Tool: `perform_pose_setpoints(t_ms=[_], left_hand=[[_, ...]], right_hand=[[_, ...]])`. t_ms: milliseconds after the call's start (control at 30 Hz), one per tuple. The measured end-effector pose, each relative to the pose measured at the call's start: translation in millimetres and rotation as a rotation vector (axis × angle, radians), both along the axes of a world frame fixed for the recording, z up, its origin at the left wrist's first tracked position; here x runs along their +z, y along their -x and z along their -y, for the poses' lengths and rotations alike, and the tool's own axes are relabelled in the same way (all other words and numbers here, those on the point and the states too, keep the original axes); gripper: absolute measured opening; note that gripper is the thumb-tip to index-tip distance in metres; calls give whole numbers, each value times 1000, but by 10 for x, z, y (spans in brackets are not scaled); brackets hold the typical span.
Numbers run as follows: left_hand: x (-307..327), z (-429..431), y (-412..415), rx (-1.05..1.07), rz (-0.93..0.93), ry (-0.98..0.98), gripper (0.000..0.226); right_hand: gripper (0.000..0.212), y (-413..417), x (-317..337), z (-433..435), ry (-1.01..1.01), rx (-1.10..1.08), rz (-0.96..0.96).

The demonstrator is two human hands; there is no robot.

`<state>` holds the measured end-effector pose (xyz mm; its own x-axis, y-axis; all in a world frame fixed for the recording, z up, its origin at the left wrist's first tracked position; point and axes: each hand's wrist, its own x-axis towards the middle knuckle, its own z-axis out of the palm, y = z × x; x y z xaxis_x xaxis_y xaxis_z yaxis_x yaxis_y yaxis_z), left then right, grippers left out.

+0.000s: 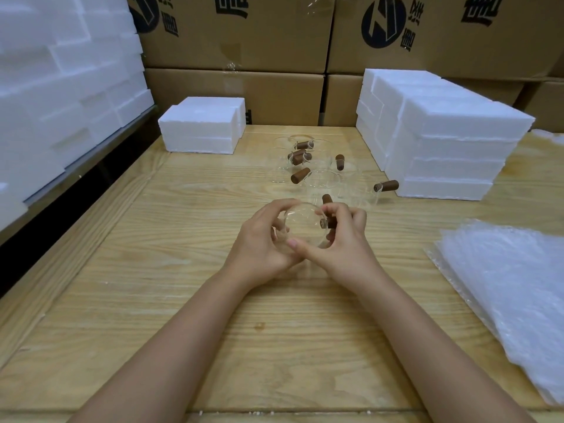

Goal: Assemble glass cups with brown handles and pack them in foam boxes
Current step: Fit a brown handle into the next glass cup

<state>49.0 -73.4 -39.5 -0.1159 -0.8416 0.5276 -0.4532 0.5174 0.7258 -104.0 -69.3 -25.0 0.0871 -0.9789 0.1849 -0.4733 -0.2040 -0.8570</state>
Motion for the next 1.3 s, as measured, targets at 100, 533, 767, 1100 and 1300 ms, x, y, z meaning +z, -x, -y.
perform_pose_setpoints(t_ms=[100,533,767,1100,1300], left_hand=[[41,-11,-4,-3,-126,-80,57],[76,8,-42,-258,-407,-354,71],[38,17,-47,-363,-342,-323,77],[-47,35,14,-101,-27,-54,93],[-42,18,20,-16,60,101,73]], right_hand=[[59,13,33,-6,36,53,47],[14,156,95,79,111,75,314],[19,120,91,109,-5,-84,490],[32,70,132,70,-263,-116,648],[31,42,78,37,-233,-202,489]])
